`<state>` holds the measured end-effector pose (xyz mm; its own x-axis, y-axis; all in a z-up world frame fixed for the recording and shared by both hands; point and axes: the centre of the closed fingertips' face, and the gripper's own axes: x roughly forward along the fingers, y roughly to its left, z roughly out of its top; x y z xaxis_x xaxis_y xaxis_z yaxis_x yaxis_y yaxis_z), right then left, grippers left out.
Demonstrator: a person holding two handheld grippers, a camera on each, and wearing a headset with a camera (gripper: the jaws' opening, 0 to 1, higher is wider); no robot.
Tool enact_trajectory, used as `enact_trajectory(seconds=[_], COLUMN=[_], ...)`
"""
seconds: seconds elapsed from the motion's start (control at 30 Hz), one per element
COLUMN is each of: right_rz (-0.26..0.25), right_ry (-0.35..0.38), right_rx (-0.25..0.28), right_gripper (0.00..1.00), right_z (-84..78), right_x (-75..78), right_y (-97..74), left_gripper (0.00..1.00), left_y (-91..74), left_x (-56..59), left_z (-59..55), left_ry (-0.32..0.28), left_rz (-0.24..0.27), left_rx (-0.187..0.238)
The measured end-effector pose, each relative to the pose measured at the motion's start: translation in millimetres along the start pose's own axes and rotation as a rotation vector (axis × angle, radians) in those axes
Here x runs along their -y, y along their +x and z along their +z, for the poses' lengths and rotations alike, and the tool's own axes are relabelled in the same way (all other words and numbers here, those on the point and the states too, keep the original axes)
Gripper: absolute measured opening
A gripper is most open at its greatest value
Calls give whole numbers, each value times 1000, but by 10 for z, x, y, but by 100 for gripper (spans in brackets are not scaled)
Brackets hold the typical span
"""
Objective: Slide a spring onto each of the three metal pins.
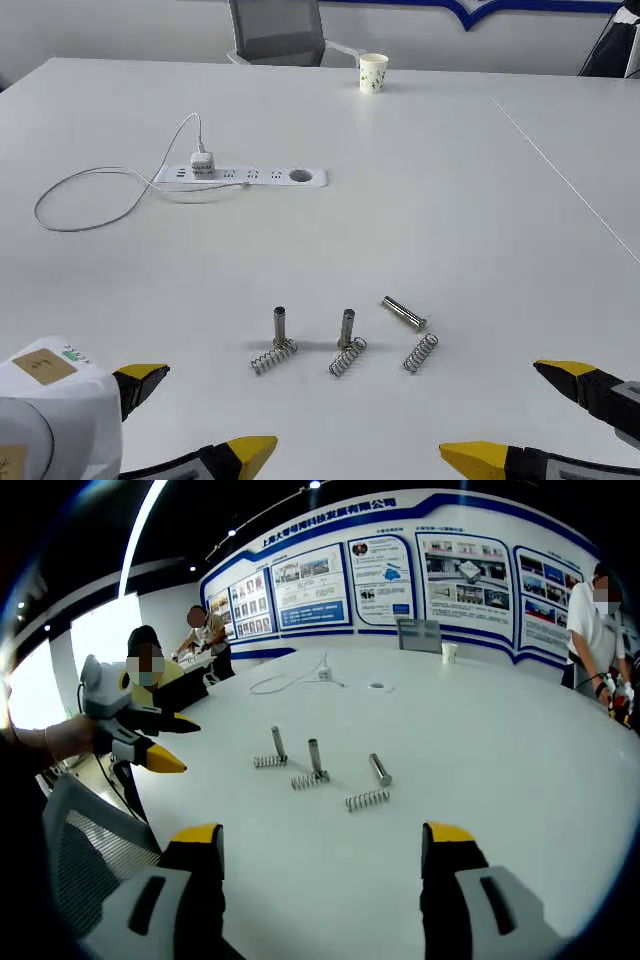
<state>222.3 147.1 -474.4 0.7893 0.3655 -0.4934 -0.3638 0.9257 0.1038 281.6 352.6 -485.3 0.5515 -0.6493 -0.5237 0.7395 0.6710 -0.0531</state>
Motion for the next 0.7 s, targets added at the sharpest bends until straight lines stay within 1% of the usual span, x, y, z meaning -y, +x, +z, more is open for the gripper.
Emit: enact_trajectory(seconds=[0.3,0.47,0.53,0.7], right_rz=[5,3,1,-4], right_ry=[4,2,4,7], right_rx=[1,-7,-9,-14], right_gripper=[80,80,80,80], right_z=[8,-5,-9,-15], right_x=[5,22,36,70], right_y=[-5,-5,-6,-7], left_gripper=[62,61,62,63], left_y=[184,254,273,282], left_x=[-74,-83,-73,-50], left_z=[18,33,28,25], left_ry=[26,29,25,18], left_rz=[-30,-43,-47,-51], left_rx=[-4,-4,-11,-17])
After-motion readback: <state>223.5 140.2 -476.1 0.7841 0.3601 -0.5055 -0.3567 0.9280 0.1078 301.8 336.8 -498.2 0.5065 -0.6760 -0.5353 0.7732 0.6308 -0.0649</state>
